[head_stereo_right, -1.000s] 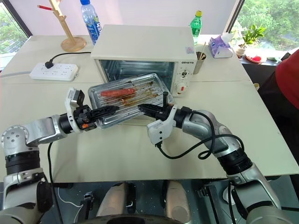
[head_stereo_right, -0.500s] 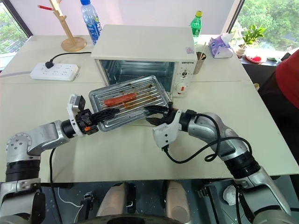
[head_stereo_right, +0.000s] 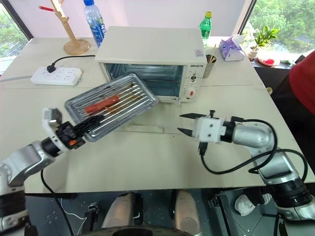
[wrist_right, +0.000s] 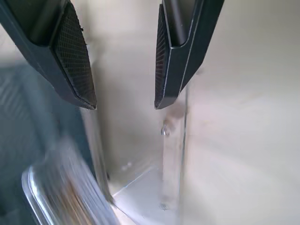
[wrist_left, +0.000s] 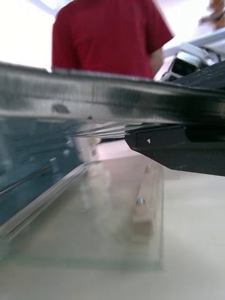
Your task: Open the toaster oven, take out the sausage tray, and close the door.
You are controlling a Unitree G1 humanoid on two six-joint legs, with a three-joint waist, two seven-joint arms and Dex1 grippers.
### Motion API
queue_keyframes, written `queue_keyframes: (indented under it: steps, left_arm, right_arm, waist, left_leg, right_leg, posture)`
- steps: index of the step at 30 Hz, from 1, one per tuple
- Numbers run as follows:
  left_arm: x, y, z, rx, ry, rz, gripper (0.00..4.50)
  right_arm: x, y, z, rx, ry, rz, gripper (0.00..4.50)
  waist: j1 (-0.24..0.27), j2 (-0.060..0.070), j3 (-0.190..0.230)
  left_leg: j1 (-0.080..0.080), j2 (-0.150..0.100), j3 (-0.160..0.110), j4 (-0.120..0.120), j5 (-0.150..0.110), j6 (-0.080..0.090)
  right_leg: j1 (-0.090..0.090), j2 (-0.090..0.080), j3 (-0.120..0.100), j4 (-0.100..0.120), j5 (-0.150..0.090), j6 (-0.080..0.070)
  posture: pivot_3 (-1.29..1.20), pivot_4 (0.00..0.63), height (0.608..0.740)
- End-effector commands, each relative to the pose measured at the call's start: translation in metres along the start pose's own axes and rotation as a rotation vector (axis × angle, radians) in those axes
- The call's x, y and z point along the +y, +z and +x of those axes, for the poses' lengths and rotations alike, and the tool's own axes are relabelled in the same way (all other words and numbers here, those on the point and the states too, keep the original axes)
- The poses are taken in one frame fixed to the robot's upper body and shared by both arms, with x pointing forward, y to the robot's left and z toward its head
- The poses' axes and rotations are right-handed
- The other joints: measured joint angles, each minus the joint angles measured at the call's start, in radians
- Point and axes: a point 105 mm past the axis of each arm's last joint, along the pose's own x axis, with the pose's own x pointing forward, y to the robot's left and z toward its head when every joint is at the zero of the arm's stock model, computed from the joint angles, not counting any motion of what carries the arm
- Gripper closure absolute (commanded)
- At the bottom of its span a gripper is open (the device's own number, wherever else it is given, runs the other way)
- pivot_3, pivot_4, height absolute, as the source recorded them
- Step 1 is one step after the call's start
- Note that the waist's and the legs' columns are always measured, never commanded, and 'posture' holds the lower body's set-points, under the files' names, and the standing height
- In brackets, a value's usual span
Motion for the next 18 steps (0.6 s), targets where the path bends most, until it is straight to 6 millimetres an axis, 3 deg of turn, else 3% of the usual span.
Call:
queue_keyframes:
  steps: [1, 2, 4, 8, 18]
  left_arm:
    - [-0.024, 0.009, -0.025, -0.083, -0.045, 0.111, 4.5]
    - [-0.024, 0.009, -0.033, -0.101, -0.034, 0.123, 4.5]
    - [-0.023, 0.011, -0.048, -0.163, 0.003, 0.133, 4.5]
    - [-0.022, 0.007, -0.069, -0.247, 0.046, 0.141, 4.5]
    - [-0.019, -0.012, -0.095, -0.406, 0.132, 0.094, 4.5]
  right_arm:
    - [-0.014, 0.013, -0.011, -0.078, -0.036, 0.199, 2.54]
    - [-0.018, 0.008, -0.012, -0.072, -0.044, 0.24, 2.54]
    - [-0.027, -0.007, -0.015, -0.042, -0.076, 0.307, 1.99]
    - [-0.034, -0.032, -0.012, 0.039, -0.094, 0.353, 0.1]
    - [-0.027, -0.077, 0.007, 0.167, -0.056, 0.353, 0.04]
  waist:
    - [-0.001, 0.0, 0.0]
    - [0.001, 0.0, 0.0]
    - [0.002, 0.0, 0.0]
    - [0.006, 0.0, 0.0]
    - [0.023, 0.0, 0.0]
  left_leg:
    - [0.0, 0.001, 0.0, 0.0, 0.0, 0.0]
    - [0.0, 0.0, 0.0, 0.0, 0.0, 0.0]
    - [0.0, 0.0, 0.0, 0.0, 0.0, 0.0]
    - [0.0, 0.0, 0.001, 0.0, -0.001, 0.001]
    - [-0.001, -0.001, 0.002, 0.0, -0.002, 0.002]
  right_leg:
    - [0.0, 0.0, 0.0, 0.0, 0.0, 0.0]
    - [0.0, 0.0, 0.0, 0.0, -0.001, -0.001]
    - [0.0, 0.0, 0.0, 0.0, -0.003, -0.005]
    - [0.0, -0.003, 0.0, -0.001, -0.003, -0.005]
    - [-0.002, -0.002, 0.0, -0.002, -0.003, -0.005]
  posture:
    - [0.0, 0.15, 0.722]
    - [0.0, 0.15, 0.722]
    - [0.0, 0.15, 0.722]
    - [0.0, 0.15, 0.722]
    - [0.0, 0.15, 0.722]
